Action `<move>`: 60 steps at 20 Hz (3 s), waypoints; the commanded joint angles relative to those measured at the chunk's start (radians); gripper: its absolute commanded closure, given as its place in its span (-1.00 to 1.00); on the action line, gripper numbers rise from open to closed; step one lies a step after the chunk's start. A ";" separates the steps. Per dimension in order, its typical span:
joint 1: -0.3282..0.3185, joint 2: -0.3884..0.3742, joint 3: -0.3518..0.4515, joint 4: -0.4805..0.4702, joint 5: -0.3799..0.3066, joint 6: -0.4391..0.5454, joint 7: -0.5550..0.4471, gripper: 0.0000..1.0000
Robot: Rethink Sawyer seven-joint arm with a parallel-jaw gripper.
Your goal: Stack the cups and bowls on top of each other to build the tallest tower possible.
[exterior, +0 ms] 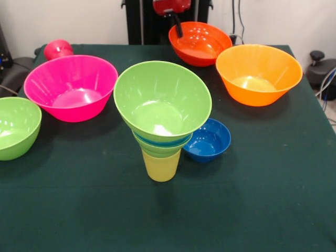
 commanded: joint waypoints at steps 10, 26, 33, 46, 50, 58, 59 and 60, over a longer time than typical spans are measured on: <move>-0.056 -0.192 0.005 0.073 -0.125 0.109 0.029 1.00; -0.055 -0.423 0.036 -0.033 -0.253 0.203 0.196 1.00; 0.010 -0.564 0.088 -0.103 -0.386 0.322 0.432 1.00; 0.099 -0.590 0.142 -0.273 -0.592 0.437 0.798 1.00; 0.130 -0.564 0.101 -0.335 -0.643 0.414 0.902 1.00; 0.145 -0.499 0.029 -0.485 -0.742 0.344 1.115 1.00; 0.143 -0.491 0.022 -0.504 -0.752 0.337 1.137 1.00; 0.142 -0.484 0.017 -0.517 -0.759 0.330 1.152 1.00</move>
